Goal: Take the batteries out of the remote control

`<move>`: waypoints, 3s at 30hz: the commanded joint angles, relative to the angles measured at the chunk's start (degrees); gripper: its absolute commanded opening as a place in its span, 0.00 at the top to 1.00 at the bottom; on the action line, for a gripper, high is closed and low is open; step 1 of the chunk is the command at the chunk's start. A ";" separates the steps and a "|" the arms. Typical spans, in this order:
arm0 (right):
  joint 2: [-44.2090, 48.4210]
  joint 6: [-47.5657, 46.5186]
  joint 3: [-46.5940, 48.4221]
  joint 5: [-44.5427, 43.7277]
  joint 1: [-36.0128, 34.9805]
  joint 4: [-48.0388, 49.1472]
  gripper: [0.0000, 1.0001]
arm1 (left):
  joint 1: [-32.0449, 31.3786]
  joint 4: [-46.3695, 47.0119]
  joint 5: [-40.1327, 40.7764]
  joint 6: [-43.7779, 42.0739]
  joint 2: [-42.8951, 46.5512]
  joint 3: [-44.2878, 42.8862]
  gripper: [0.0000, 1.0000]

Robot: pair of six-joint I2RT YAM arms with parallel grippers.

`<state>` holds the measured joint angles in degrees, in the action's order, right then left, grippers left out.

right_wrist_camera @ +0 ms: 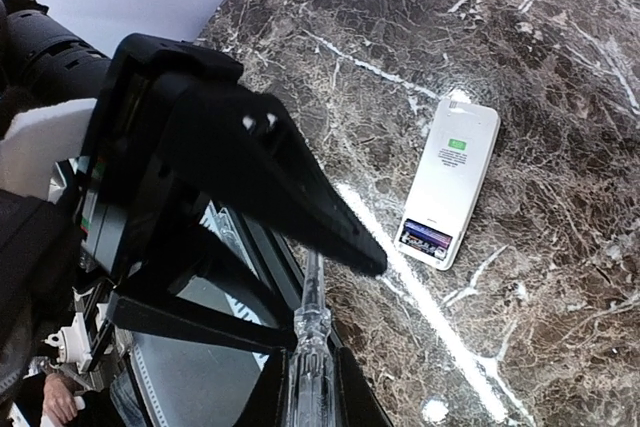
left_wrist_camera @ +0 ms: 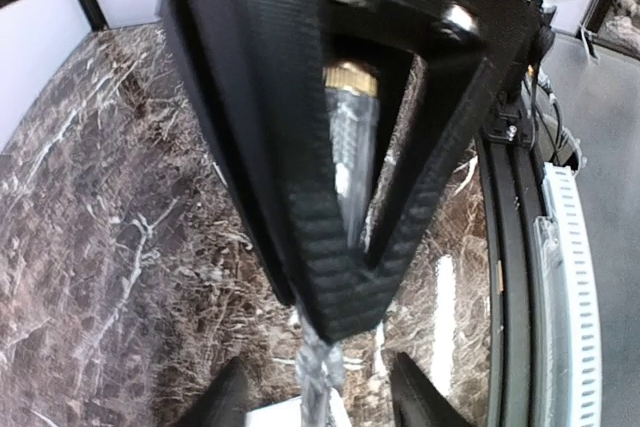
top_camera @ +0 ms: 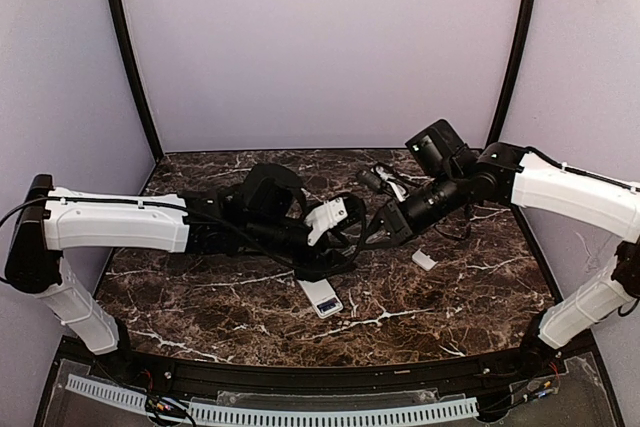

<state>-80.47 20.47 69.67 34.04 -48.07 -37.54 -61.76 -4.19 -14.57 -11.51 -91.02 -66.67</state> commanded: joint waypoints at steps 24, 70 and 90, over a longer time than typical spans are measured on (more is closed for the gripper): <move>-5.30 4.13 7.26 -14.58 -0.44 -9.09 1.00 | 4.26 9.17 11.54 16.81 15.33 24.37 0.22; -25.21 7.62 15.89 -20.03 -7.38 -16.72 1.00 | 4.09 18.46 6.75 17.33 -0.39 29.22 0.40; -26.54 6.51 16.24 -20.38 -8.25 -16.82 1.00 | 4.07 18.18 6.74 17.24 -2.59 26.62 0.43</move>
<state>-105.67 27.64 84.55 14.68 -55.42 -53.74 -57.49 14.09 -7.53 5.65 -94.08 -38.63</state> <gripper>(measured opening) 0.100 0.572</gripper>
